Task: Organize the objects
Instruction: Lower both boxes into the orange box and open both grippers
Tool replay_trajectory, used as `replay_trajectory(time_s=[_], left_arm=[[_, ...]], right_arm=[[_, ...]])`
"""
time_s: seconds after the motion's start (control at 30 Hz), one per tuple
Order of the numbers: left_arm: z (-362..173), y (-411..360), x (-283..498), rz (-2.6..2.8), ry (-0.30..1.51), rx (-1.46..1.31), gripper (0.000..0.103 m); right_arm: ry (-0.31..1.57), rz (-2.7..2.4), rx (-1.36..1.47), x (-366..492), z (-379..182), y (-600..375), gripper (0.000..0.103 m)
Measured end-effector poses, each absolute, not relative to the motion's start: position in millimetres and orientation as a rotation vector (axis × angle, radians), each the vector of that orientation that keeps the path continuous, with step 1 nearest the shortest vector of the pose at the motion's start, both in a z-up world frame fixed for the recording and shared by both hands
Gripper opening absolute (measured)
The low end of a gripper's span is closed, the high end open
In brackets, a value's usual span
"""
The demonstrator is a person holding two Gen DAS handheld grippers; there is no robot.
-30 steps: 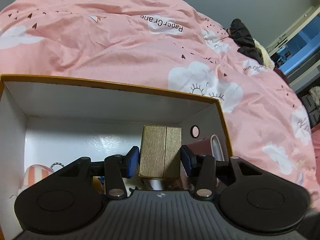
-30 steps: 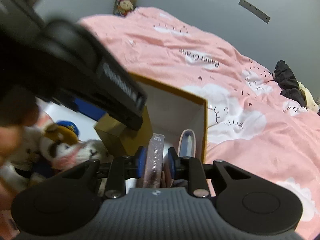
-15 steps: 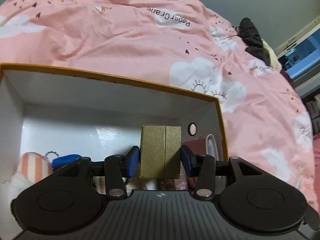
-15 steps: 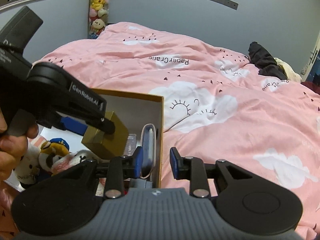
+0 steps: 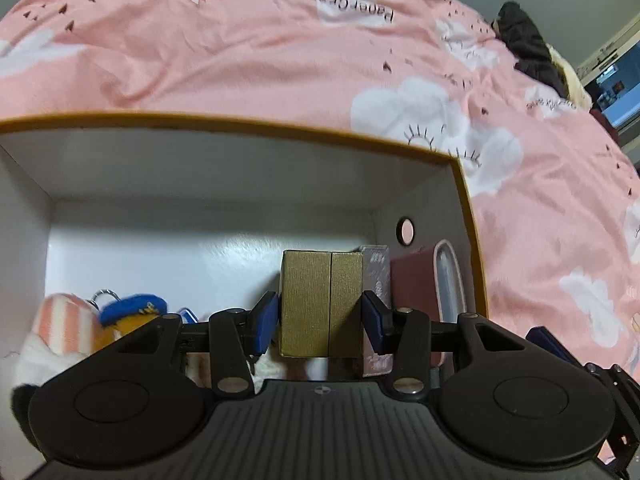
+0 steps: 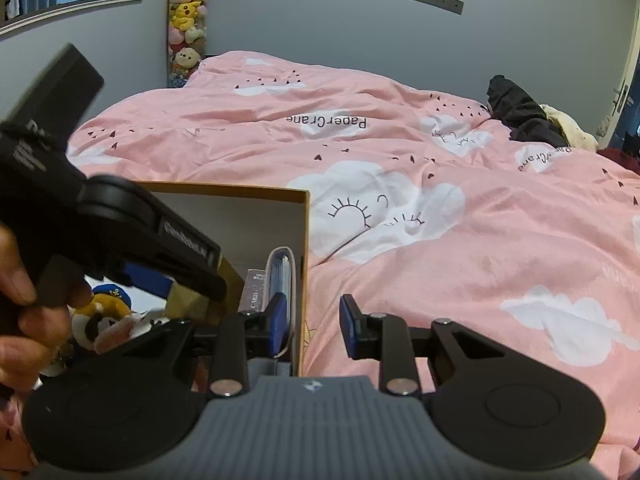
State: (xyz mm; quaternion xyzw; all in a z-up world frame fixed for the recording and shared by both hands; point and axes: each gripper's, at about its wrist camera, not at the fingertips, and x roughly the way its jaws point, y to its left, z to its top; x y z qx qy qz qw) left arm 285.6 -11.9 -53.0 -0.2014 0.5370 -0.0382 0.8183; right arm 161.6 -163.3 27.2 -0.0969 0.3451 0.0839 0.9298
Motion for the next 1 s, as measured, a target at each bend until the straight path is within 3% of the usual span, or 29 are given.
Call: replay_trajectory(time_s=[0.53, 0.63, 0.93, 1.0], left_arm=[[-63.6, -6.5, 281.3, -0.131, 1.186, -0.56, 0.056], [-59.3, -5.1, 276.4, -0.147, 1.18, -0.533, 0.039], [-6.5, -4.7, 227.1, -0.232, 1.0, -0.358, 0.039], [8.7, -2.6, 211.4, -0.256, 0.953, -0.328, 0.039]], right_arm=[[0.736, 0.207, -0.198, 159.8, 16.0, -157.5, 0.03], [0.743, 0.212, -0.196, 159.0, 15.1, -156.9, 0.03], [0.743, 0.241, -0.166, 147.3, 24.1, -157.0, 0.032], [0.746, 0.263, -0.13, 142.3, 27.7, -159.4, 0.037]])
